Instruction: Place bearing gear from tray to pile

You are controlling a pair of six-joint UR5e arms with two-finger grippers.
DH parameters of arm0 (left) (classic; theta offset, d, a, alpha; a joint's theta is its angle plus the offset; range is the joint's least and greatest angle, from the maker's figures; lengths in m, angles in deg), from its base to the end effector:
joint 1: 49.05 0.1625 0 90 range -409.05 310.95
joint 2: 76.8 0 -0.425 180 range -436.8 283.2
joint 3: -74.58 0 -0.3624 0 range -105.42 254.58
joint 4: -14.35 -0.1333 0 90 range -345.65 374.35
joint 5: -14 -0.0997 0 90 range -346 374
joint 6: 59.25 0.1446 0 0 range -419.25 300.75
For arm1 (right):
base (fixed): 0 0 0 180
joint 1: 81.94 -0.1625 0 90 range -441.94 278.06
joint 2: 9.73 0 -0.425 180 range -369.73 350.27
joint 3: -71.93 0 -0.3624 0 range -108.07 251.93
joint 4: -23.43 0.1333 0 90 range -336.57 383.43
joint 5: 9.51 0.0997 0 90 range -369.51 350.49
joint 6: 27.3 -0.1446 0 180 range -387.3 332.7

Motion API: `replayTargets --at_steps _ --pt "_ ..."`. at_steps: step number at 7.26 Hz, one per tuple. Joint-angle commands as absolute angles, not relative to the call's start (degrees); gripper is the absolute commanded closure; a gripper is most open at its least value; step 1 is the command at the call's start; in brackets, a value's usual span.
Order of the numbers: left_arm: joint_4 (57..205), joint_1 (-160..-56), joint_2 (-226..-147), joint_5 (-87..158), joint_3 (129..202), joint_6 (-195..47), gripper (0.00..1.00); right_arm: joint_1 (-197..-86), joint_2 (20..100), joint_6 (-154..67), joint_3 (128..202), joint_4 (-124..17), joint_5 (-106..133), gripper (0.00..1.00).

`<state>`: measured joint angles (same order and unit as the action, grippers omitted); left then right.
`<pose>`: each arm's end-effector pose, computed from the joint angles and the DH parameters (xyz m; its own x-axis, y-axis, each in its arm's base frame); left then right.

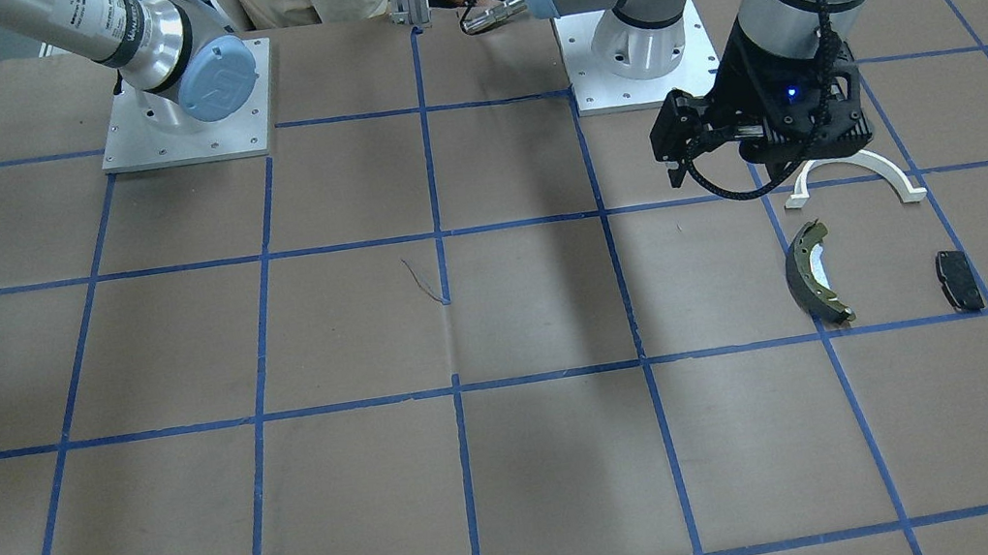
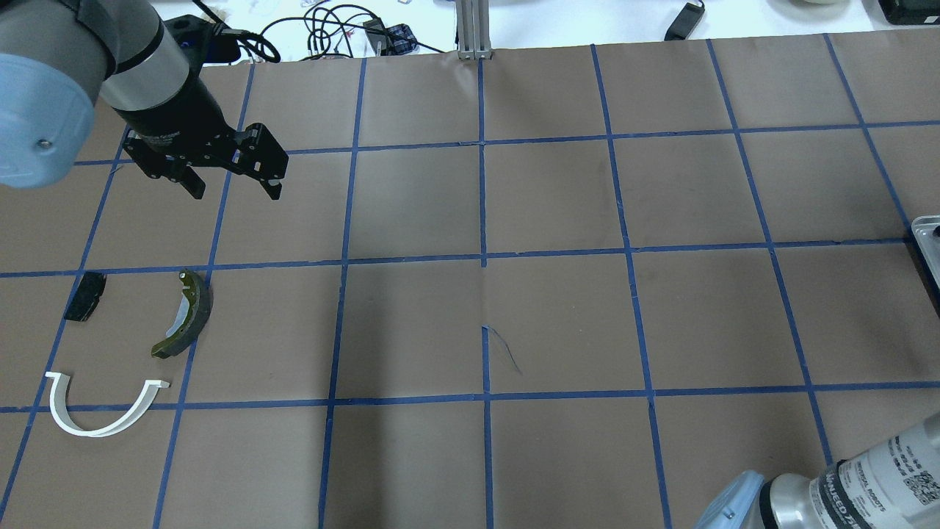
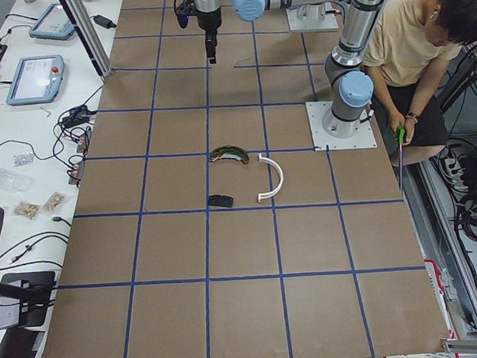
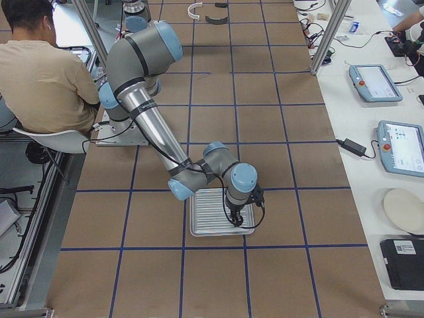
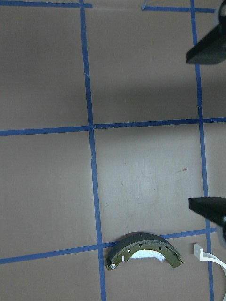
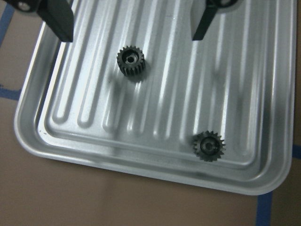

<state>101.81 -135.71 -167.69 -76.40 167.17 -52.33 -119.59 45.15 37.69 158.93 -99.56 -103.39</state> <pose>-0.1049 -0.4726 0.4192 -0.9980 0.0625 -0.0050 0.0624 0.9979 0.0171 -0.4418 -0.4969 0.1747 -0.9747 -0.2193 0.0424 -0.2169 0.9747 0.0549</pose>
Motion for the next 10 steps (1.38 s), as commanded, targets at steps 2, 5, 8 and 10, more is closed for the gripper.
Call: replayTargets --at_steps 2,5,8,10 --pt "101.88 -135.62 -167.59 -76.44 167.21 -52.31 0.0 -119.56 42.75 38.09 158.77 -101.8 -103.11 0.16" --pt "101.8 -135.62 -167.68 -76.35 167.21 -52.31 0.0 -119.56 42.91 37.22 158.77 -101.55 -103.2 0.32" --pt "101.89 -135.53 -167.59 -76.44 167.3 -52.31 0.0 -119.56 42.91 37.21 158.77 -101.55 -103.2 0.6" --pt "101.8 -135.53 -167.68 -76.35 167.3 -52.31 0.0 -119.73 42.91 37.12 158.68 -101.55 -103.02 0.73"
